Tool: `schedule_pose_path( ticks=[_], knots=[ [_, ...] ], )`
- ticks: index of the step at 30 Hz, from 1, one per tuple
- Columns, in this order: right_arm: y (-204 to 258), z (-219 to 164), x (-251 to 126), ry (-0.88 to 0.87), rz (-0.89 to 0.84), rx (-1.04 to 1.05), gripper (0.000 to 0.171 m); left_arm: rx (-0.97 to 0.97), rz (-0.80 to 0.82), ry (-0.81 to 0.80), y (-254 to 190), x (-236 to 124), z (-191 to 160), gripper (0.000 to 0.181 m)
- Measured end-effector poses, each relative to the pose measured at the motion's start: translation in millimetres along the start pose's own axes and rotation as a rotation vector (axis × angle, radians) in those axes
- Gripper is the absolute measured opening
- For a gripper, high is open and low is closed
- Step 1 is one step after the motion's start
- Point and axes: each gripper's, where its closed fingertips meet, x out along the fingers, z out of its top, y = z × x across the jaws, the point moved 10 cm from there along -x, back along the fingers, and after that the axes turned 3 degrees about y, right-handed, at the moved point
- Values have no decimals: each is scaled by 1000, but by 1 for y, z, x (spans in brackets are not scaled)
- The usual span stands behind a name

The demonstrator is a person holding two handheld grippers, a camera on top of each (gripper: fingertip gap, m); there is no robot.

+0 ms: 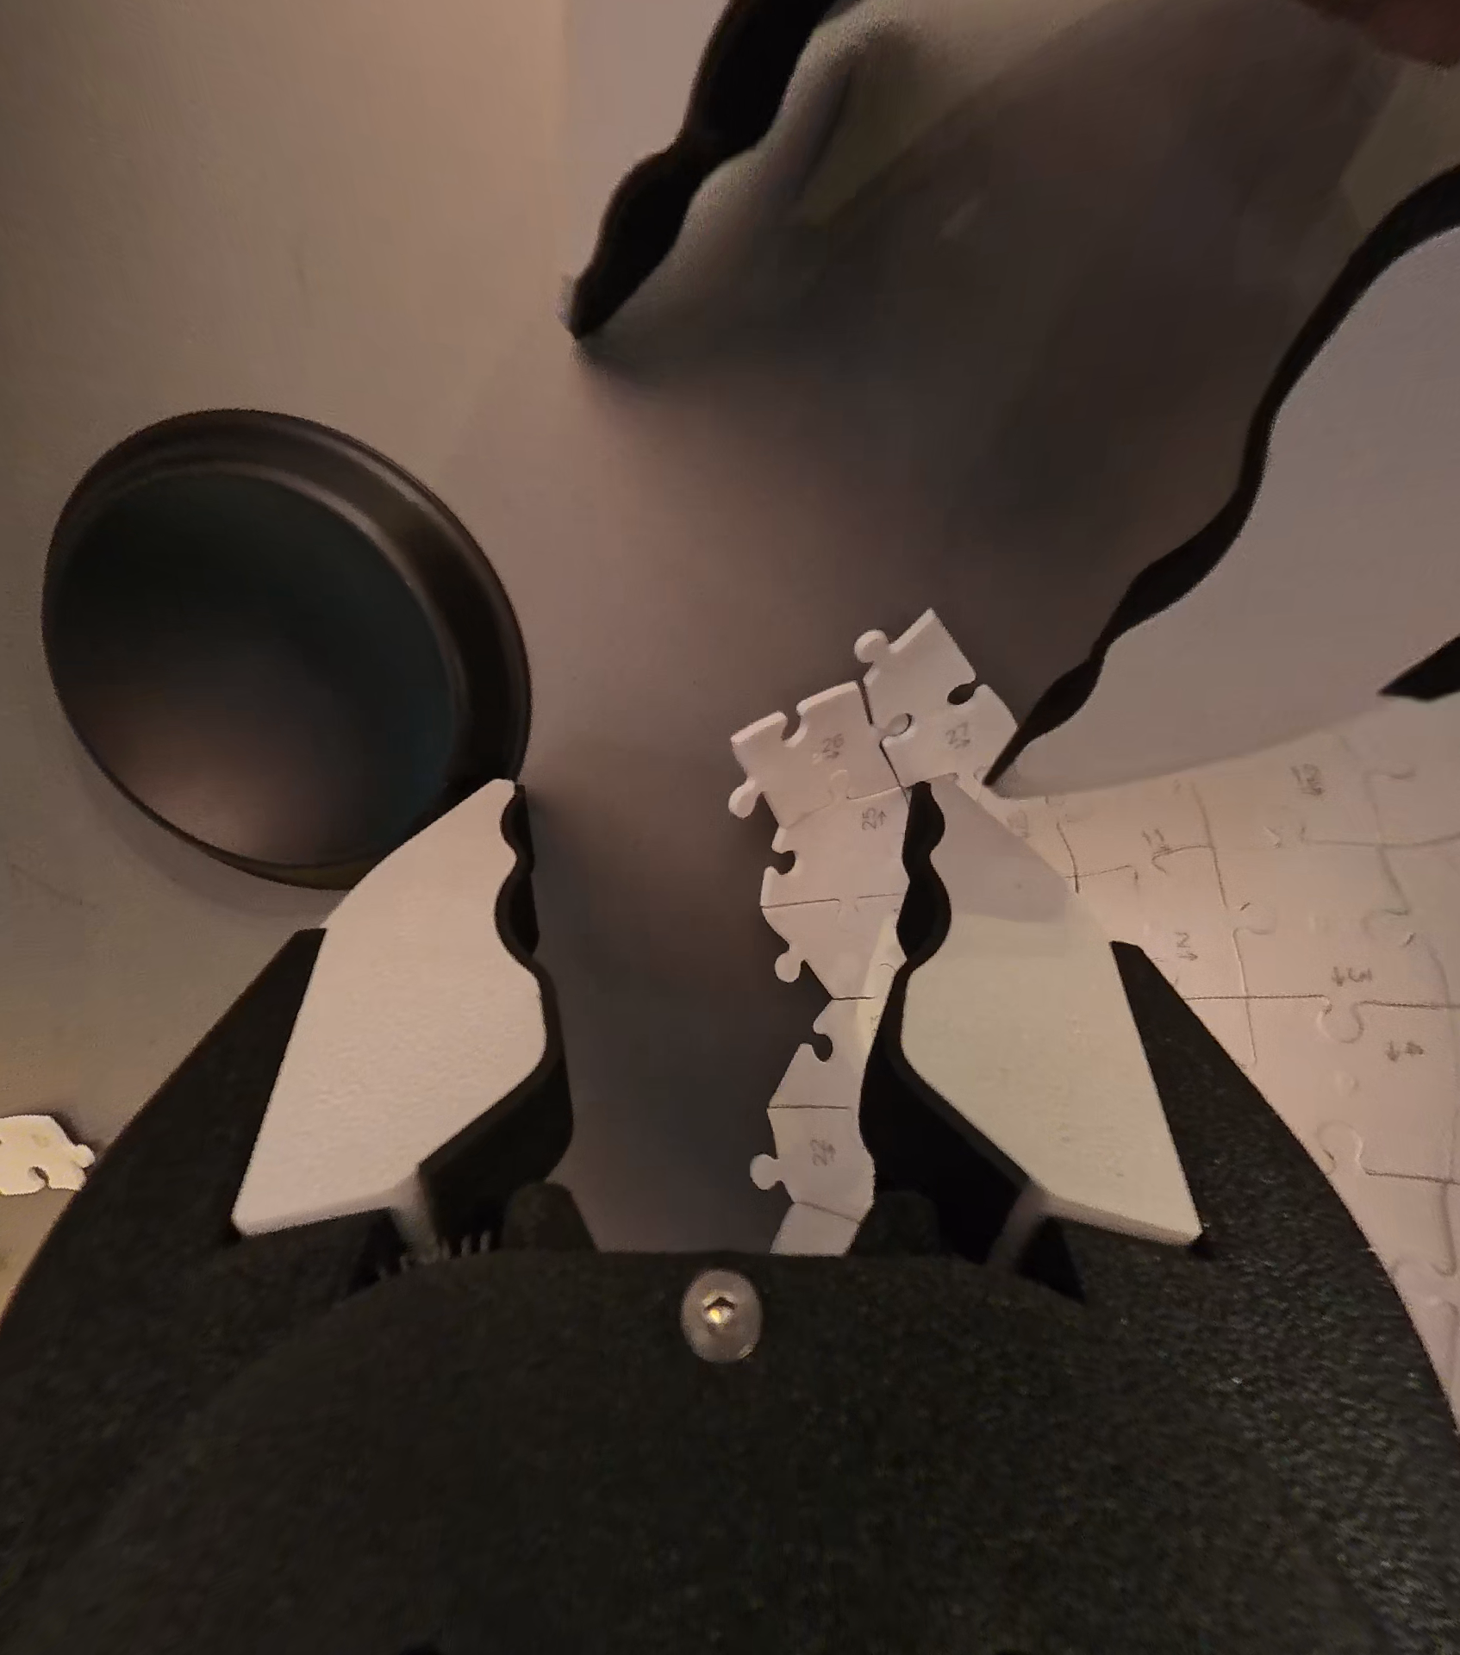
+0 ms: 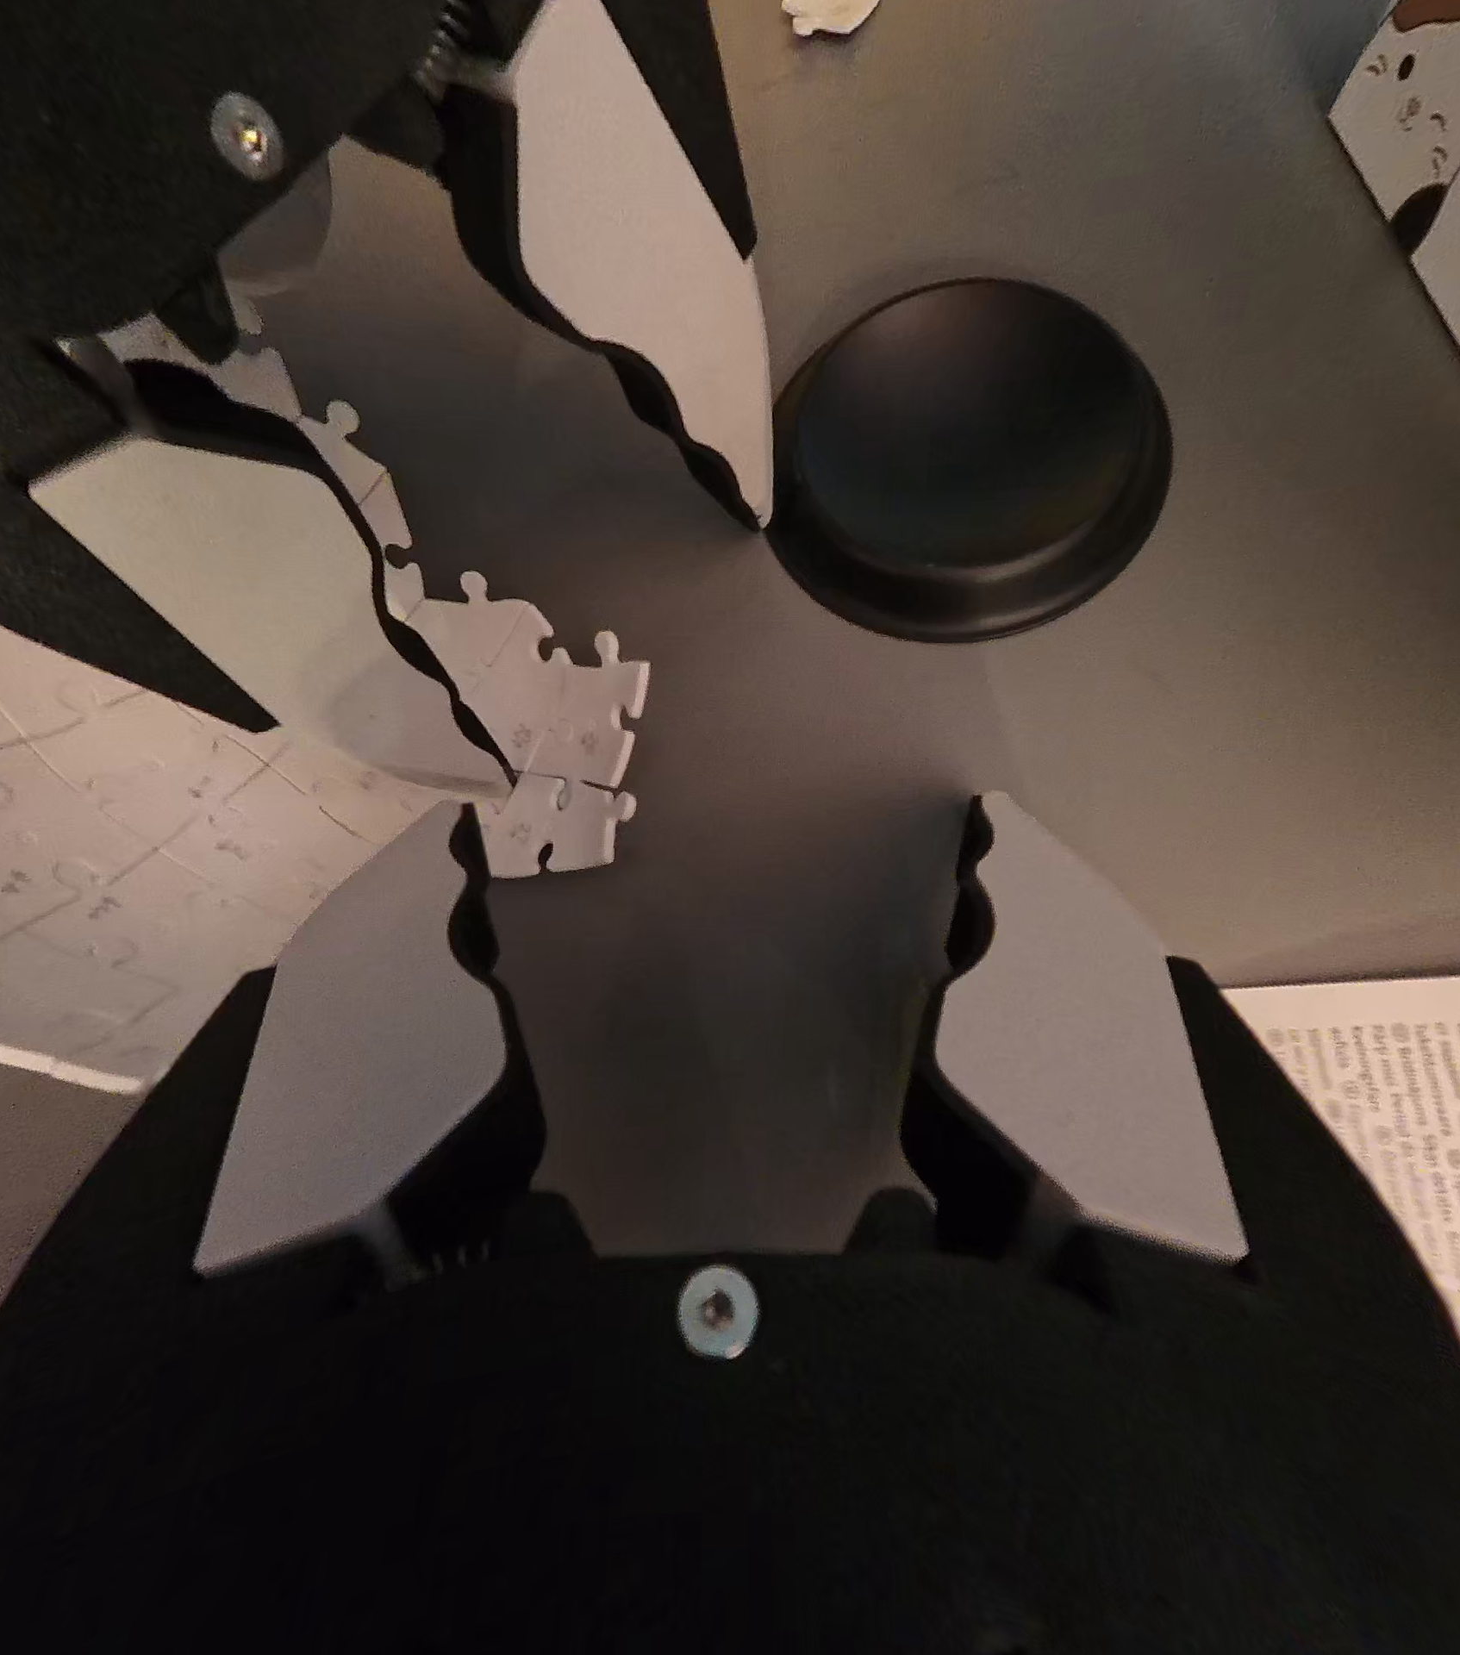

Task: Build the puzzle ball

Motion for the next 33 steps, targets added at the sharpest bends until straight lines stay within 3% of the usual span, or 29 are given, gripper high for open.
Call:
schedule_pose_path(
  ticks=[10,15,33],
  knots=[
    [-8,5,6,-18,44,-105,120,20,-31,-34,3,1,-1,82],
    [-6,1,6,-21,-78,-156,129,31,-29,-43,3,1,-1,82],
    [-3,-2,10,-35,-156,-129,138,26,-30,-52,3,2,-1,82]
  ],
)
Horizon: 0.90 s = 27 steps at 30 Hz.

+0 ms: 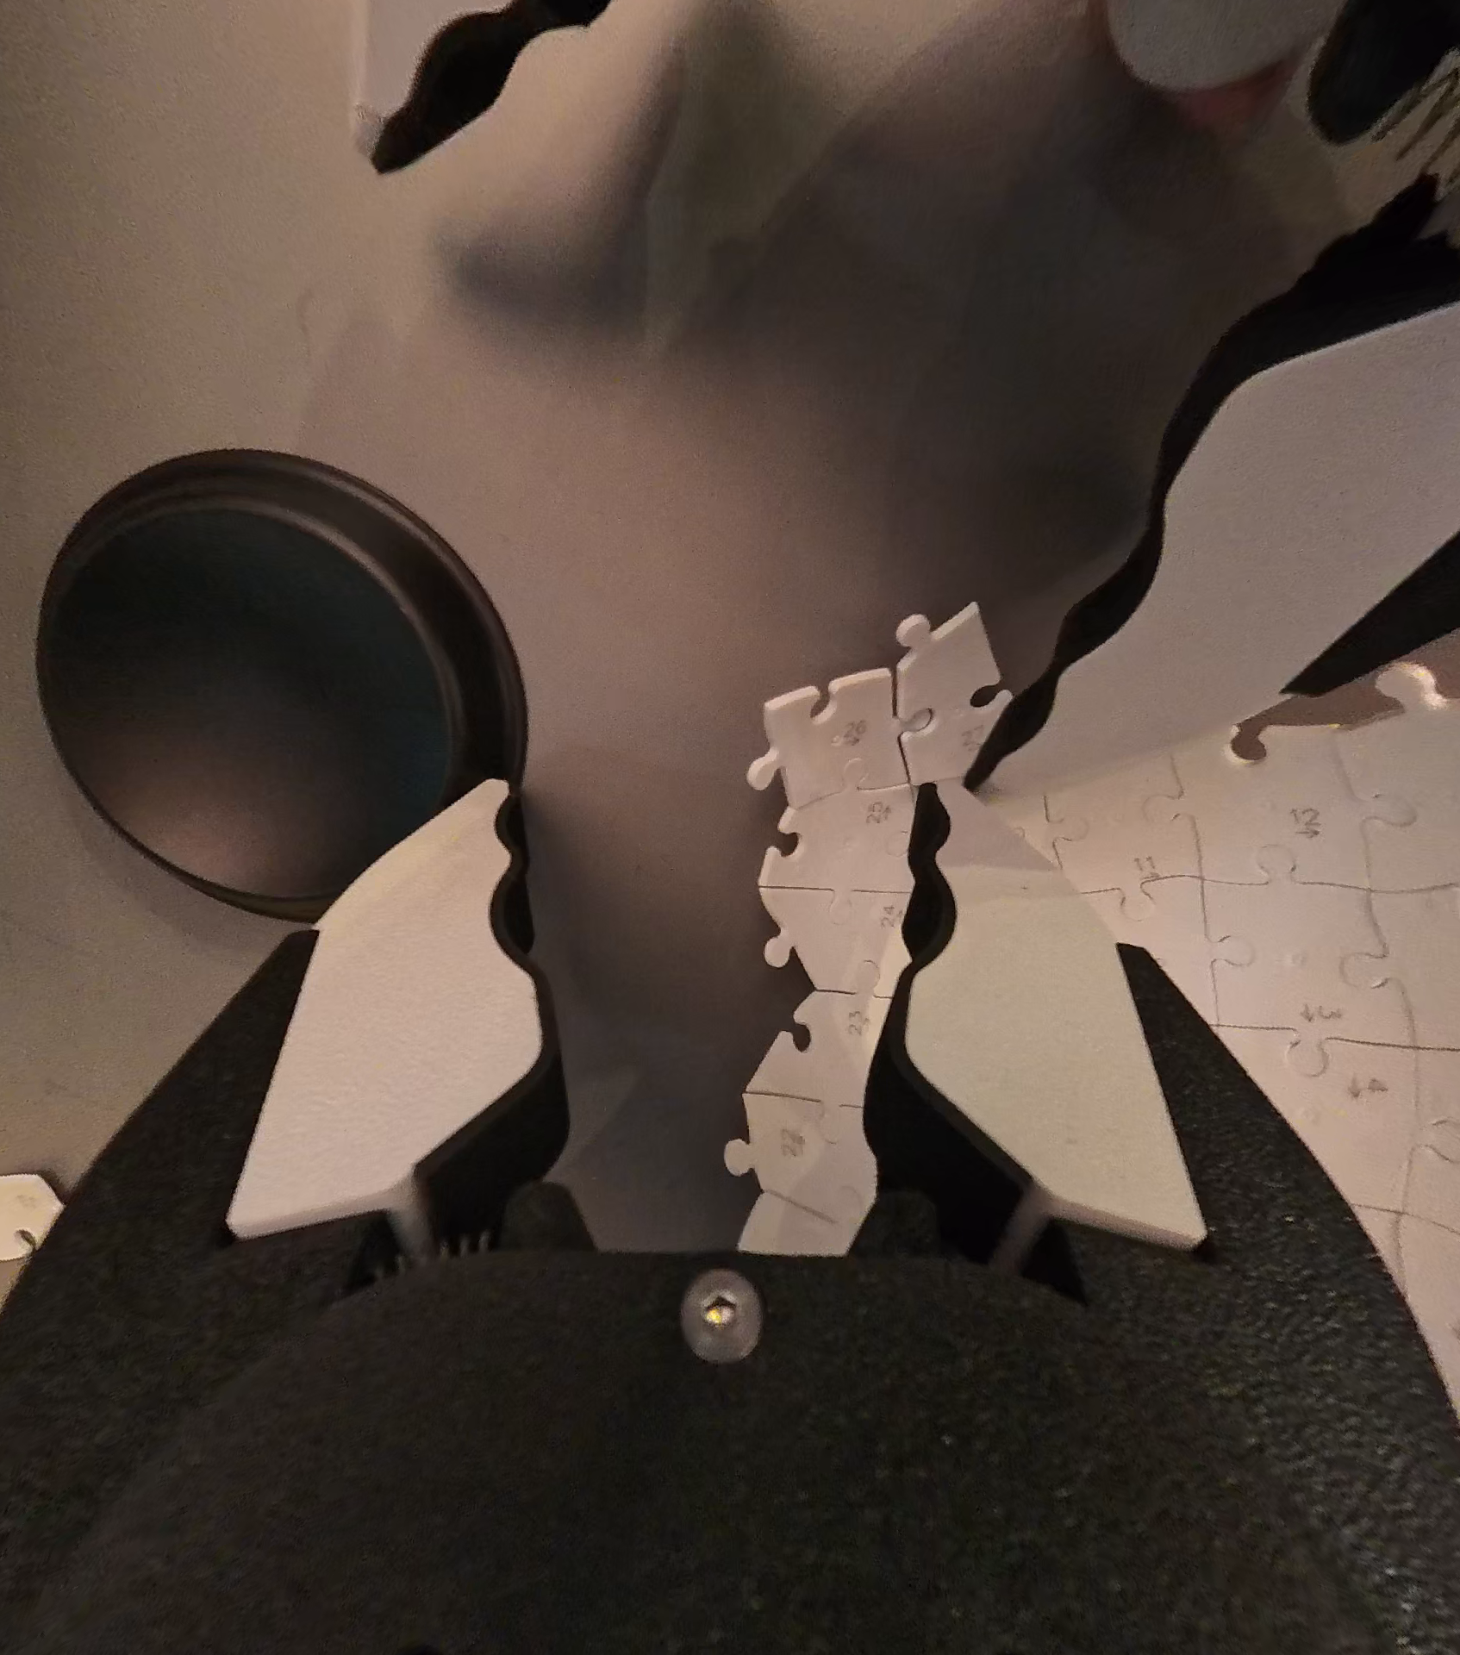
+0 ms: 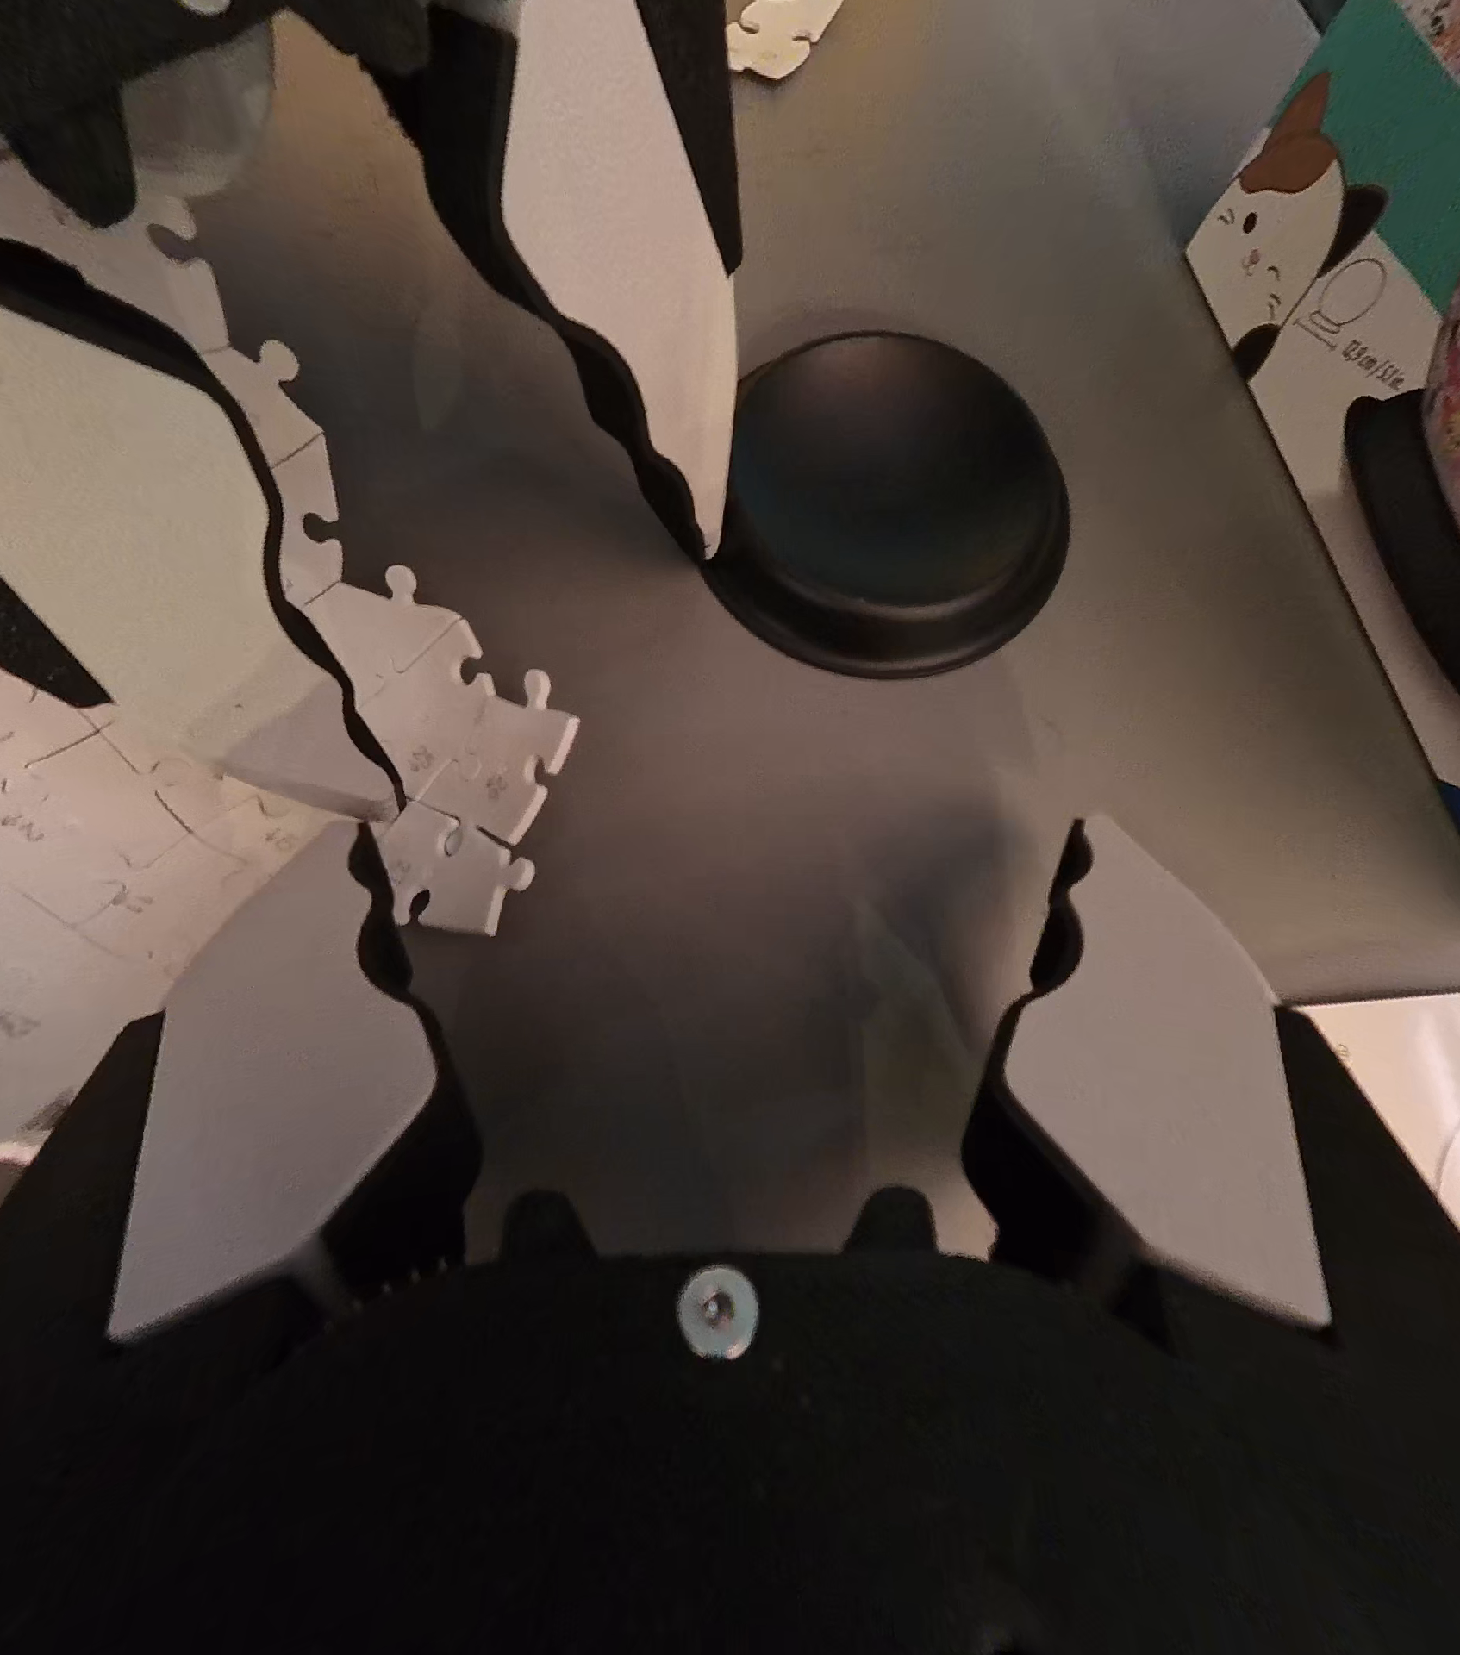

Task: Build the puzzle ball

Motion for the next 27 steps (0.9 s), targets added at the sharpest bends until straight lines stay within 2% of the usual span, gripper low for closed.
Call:
schedule_pose_path(
  ticks=[27],
  knots=[
    [-1,-3,3,52,22,55,139,-33,-22,17,5,-2,2,79]
  ],
)
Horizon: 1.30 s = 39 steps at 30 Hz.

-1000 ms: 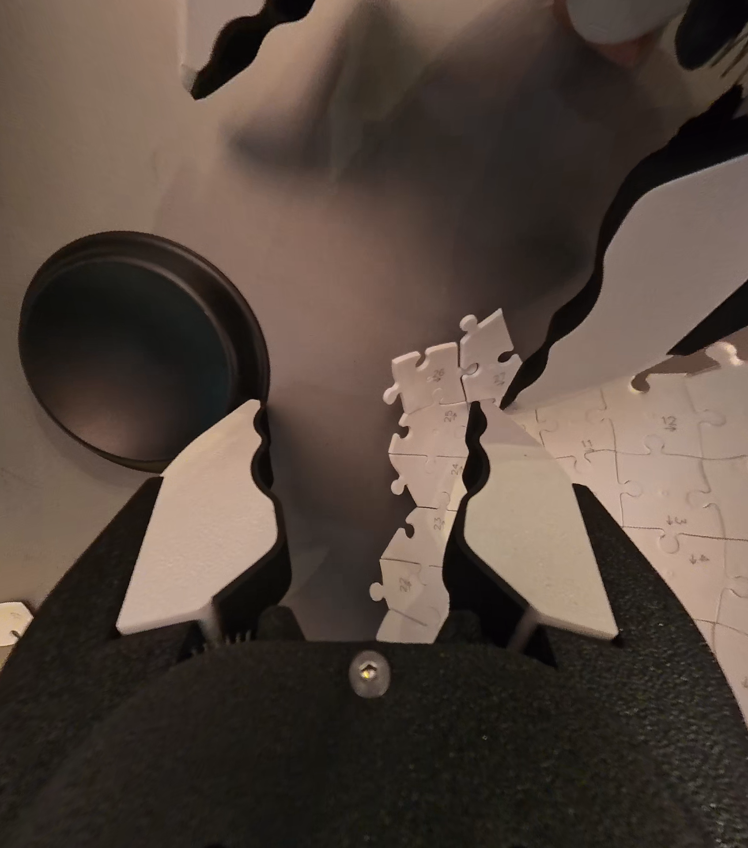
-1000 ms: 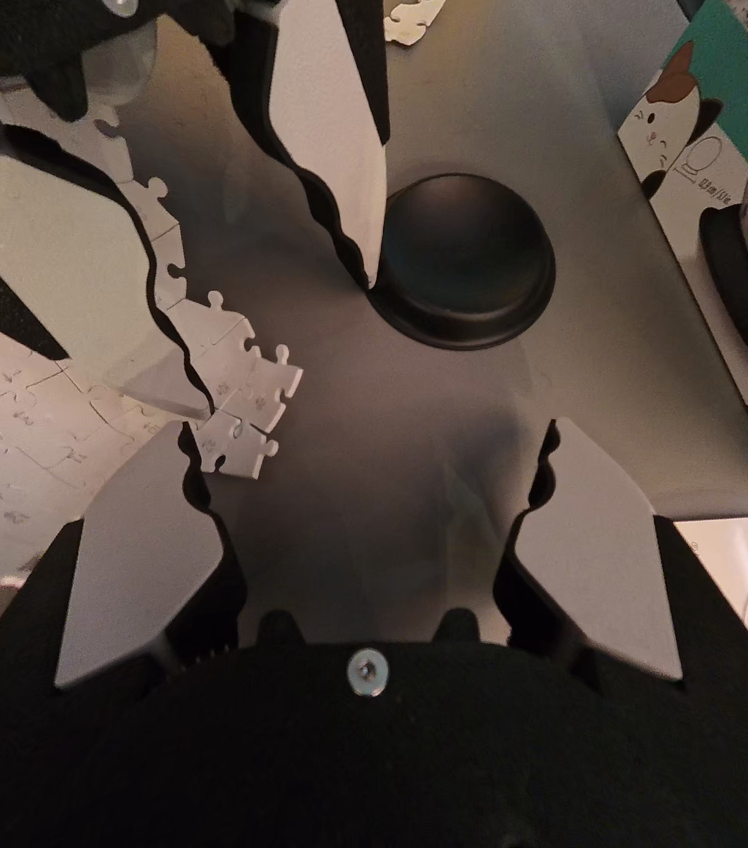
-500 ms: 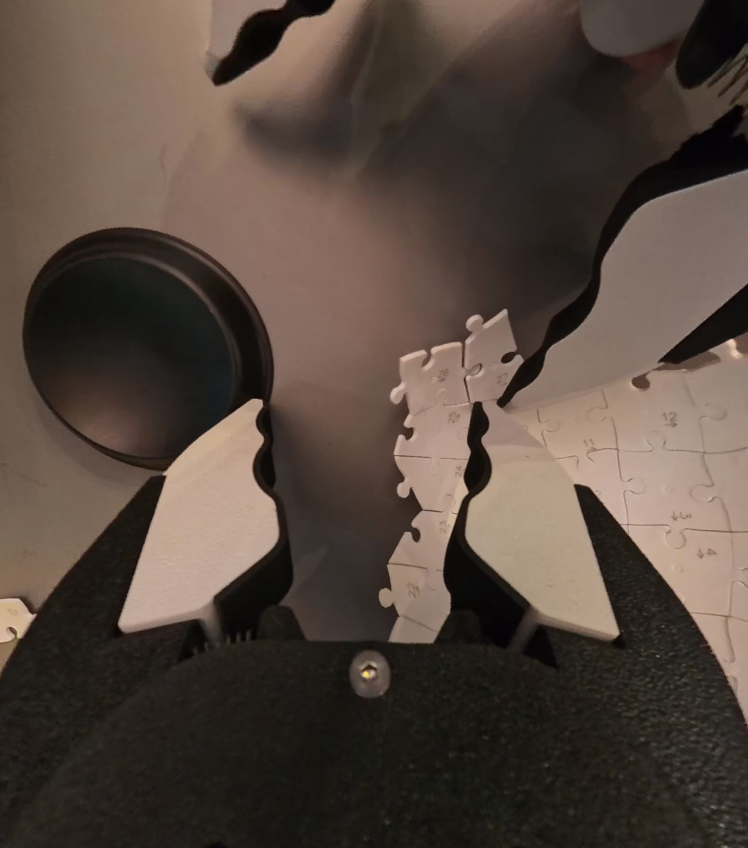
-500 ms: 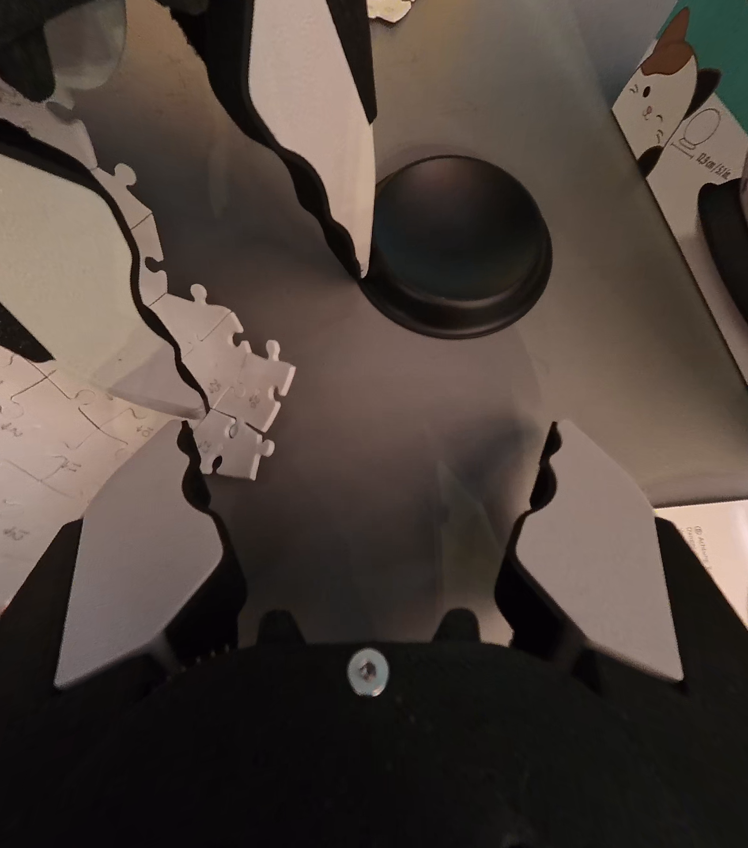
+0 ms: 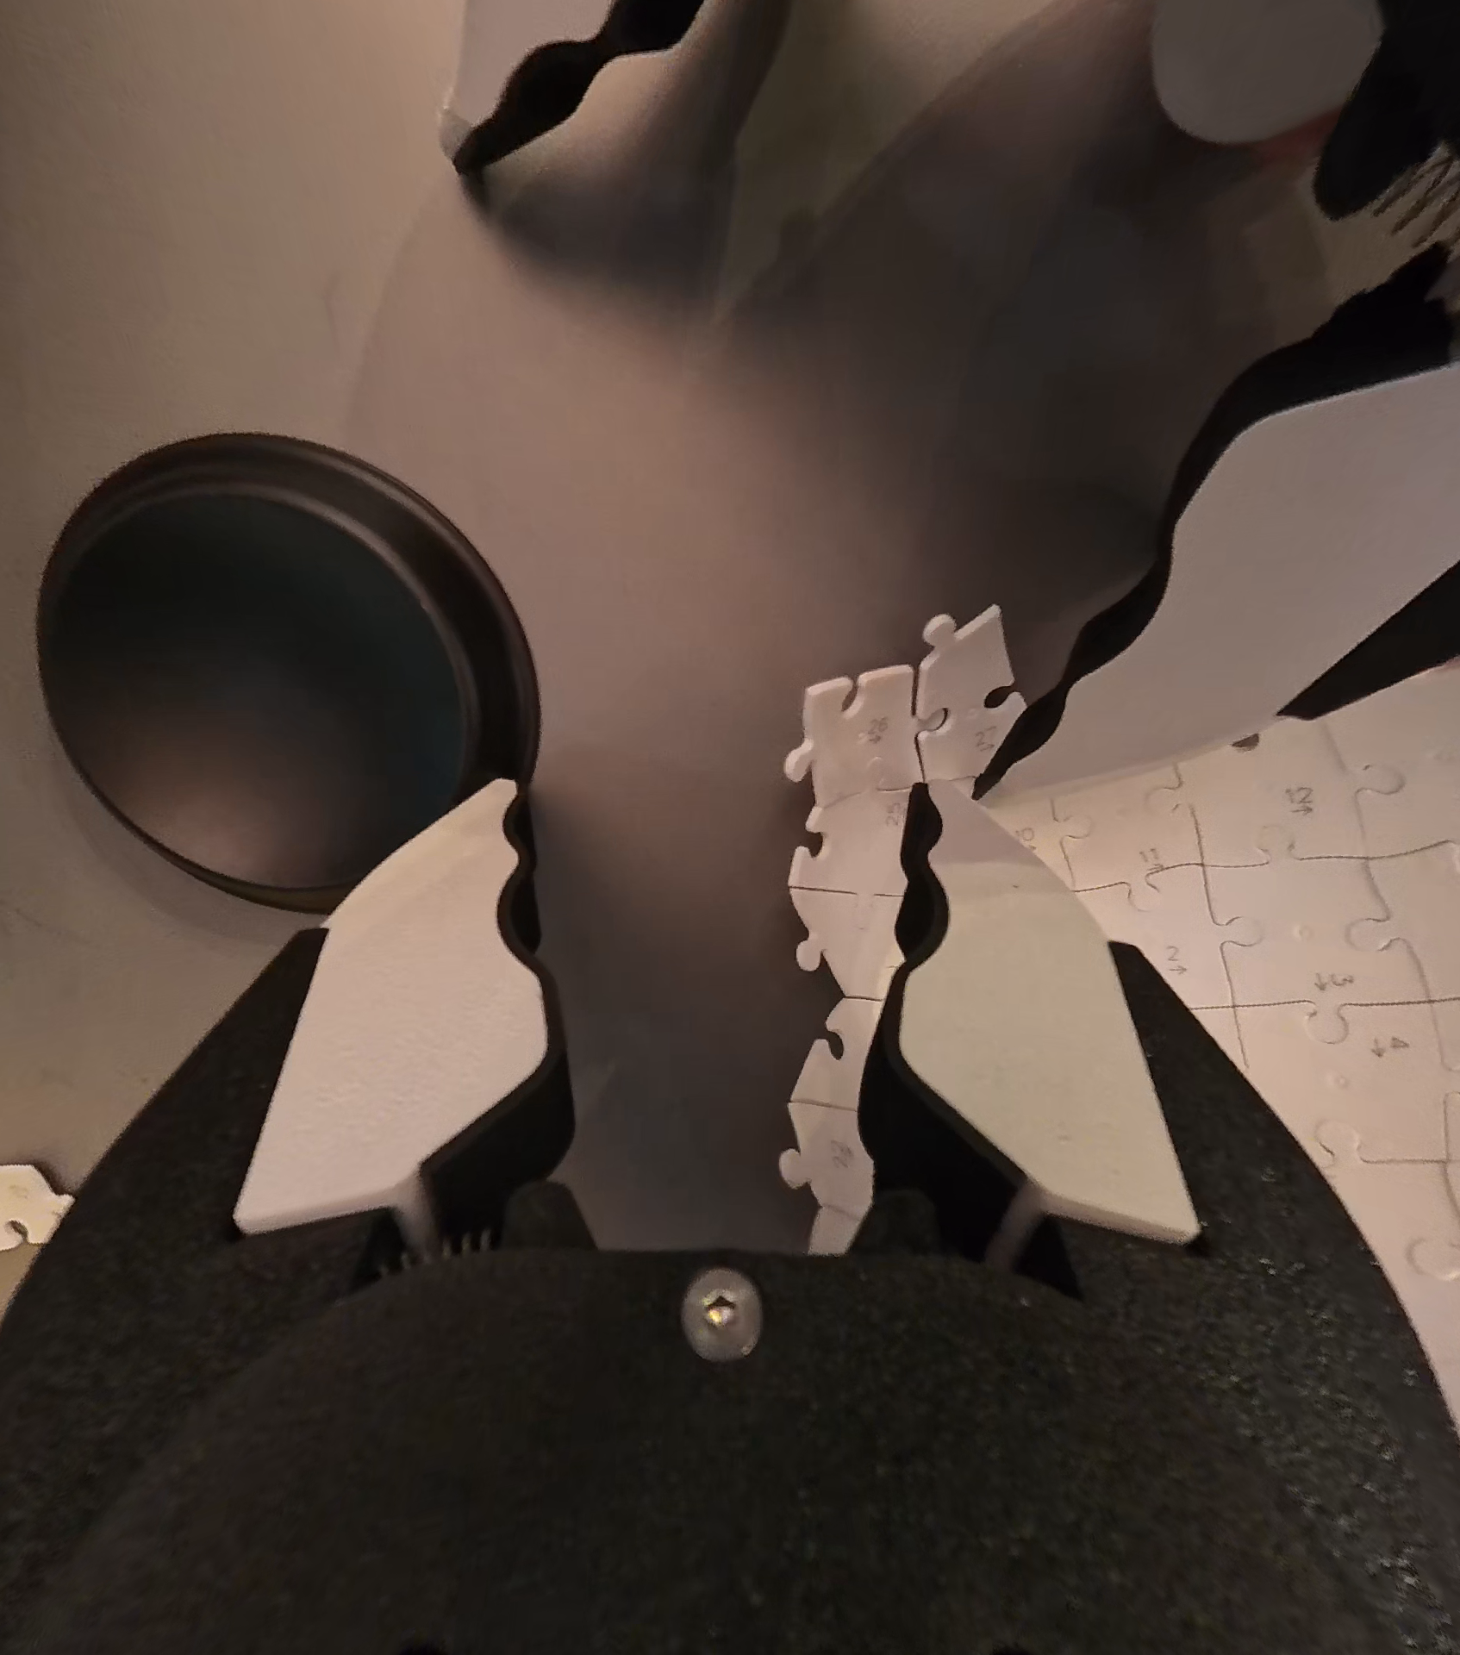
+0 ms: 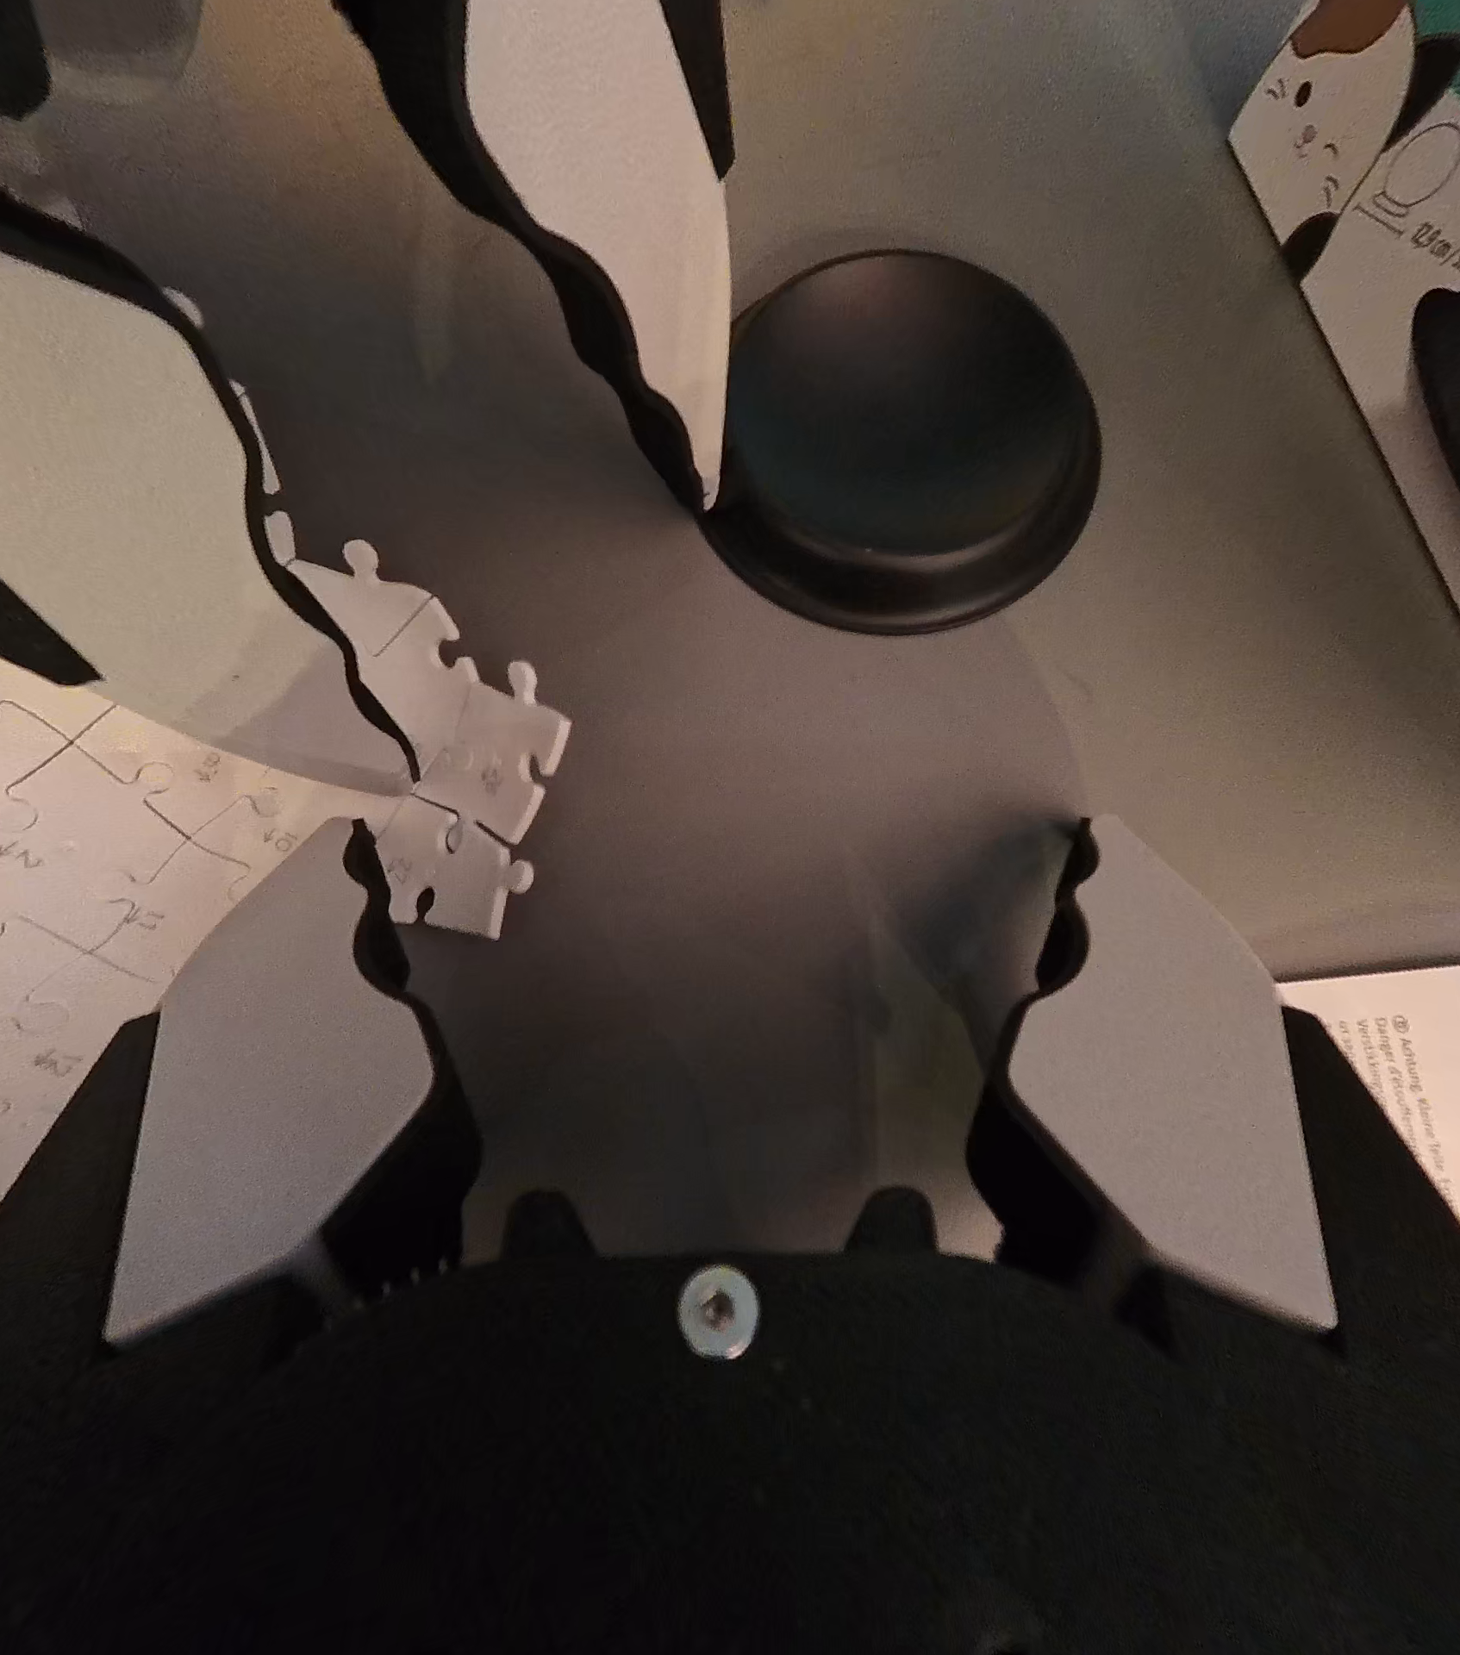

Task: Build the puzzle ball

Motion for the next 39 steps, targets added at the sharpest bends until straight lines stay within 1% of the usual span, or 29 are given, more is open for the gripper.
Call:
schedule_pose_path(
  ticks=[8,11,20,30,35,37,39],
  knots=[
    [-5,-2,-2,-2,1,8,137,10,-7,19,3,0,6,76],
    [-8,-2,-4,-12,6,14,131,19,8,30,3,1,7,73],
    [-17,-3,-9,-27,5,79,119,41,23,57,2,2,11,74],
    [-17,-5,-10,-40,16,80,120,50,13,70,2,2,13,74],
    [-18,-8,-10,-34,-6,63,122,55,15,76,2,2,14,73],
    [-17,-8,-9,-15,-26,35,123,34,-12,78,3,1,14,69],
    [-16,-7,-9,-14,-26,40,124,12,-41,60,5,-3,13,69]
  ],
)
